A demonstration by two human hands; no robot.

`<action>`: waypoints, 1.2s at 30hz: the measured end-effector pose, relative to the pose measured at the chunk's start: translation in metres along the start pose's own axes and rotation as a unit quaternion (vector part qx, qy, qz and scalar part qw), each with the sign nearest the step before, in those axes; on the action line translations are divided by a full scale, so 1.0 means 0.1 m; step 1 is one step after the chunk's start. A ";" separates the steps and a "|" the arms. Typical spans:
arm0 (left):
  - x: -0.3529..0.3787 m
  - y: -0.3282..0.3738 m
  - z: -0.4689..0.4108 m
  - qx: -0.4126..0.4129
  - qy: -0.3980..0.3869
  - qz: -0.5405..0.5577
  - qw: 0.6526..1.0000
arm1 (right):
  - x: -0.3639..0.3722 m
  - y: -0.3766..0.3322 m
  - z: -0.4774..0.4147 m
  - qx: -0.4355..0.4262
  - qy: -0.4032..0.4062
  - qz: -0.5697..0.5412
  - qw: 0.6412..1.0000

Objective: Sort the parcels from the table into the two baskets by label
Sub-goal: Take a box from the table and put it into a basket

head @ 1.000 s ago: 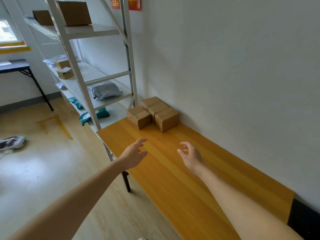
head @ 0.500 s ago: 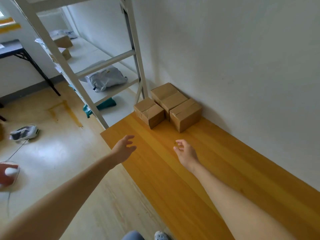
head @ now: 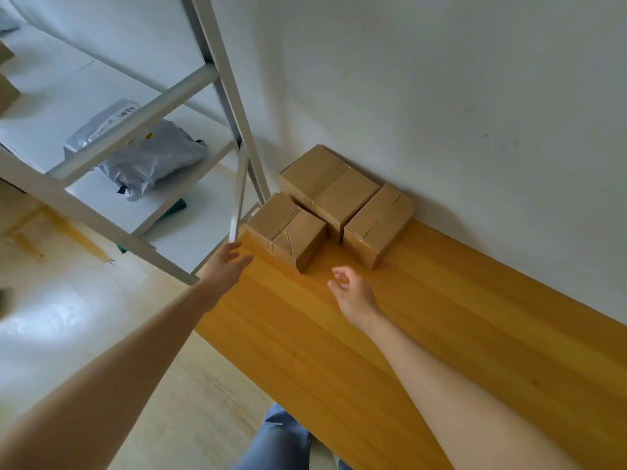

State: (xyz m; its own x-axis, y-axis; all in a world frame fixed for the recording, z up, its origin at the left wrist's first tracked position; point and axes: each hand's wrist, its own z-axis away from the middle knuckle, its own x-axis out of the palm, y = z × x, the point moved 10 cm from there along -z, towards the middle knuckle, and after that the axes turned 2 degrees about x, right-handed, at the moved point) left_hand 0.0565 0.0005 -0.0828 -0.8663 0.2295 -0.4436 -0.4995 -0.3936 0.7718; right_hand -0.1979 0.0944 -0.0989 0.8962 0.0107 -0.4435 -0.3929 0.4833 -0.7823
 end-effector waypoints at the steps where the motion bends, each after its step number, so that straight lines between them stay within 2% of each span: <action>1: -0.01 0.01 -0.13 -0.001 -0.012 -0.006 1.000 | 0.04 -0.02 -0.06 0.012 0.001 -0.003 1.000; 9: -0.04 0.03 -0.91 0.002 -0.093 -0.048 0.995 | 0.36 -0.12 -0.44 0.109 0.010 -0.061 0.992; 15: 0.09 0.02 -1.19 -0.010 -0.129 -0.019 0.991 | 0.50 -0.10 -0.57 0.160 0.032 -0.107 0.981; 25: 0.22 -0.01 -1.20 -0.014 -0.150 0.010 0.989 | 0.61 -0.16 -0.53 0.188 0.036 -0.167 0.967; 36: 0.39 0.13 -0.53 0.010 -0.160 0.052 0.986 | 0.29 -0.04 0.14 0.136 0.074 -0.245 0.957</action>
State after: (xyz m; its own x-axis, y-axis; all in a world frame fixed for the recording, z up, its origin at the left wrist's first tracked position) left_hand 0.0163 -0.0431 -0.1138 -0.8660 0.4597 -0.1967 -0.4045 -0.4126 0.8162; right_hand -0.1673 0.1049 -0.1024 0.9120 -0.3904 -0.1260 0.1532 0.6091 -0.7782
